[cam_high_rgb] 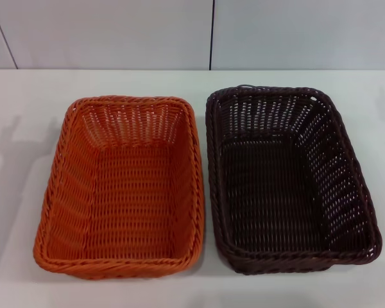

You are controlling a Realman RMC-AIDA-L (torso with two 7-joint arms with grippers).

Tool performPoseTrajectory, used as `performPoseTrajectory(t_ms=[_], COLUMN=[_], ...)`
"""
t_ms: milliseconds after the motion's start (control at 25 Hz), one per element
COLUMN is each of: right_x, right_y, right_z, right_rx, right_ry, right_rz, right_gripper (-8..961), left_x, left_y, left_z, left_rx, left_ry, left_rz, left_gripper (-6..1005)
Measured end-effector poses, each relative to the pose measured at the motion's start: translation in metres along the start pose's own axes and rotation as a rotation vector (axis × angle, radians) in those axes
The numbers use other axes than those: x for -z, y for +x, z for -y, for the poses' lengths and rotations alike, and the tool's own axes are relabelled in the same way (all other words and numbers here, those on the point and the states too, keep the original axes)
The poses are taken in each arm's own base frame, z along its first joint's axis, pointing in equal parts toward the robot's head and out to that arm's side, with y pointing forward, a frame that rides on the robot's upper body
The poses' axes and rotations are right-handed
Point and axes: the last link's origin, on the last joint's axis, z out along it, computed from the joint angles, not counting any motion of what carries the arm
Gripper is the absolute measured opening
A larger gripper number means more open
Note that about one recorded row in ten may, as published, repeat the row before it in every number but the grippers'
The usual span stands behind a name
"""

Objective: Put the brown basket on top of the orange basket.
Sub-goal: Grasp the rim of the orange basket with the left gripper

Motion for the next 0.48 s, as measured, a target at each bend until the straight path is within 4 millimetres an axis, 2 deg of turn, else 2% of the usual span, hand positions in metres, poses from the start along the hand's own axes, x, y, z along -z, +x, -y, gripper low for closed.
performPoseTrajectory(t_ms=[480], right_x=[0.0008], right_y=[0.0022], right_z=[0.0001], right_rx=[-0.002], right_ry=[0.003], right_rz=[-0.012], right_gripper=[575], left_x=[-0.0027], left_y=[-0.0014], left_z=[-0.0036], left_rx=[-0.008], left_ry=[-0.029], left_rz=[0.014], left_gripper=[829])
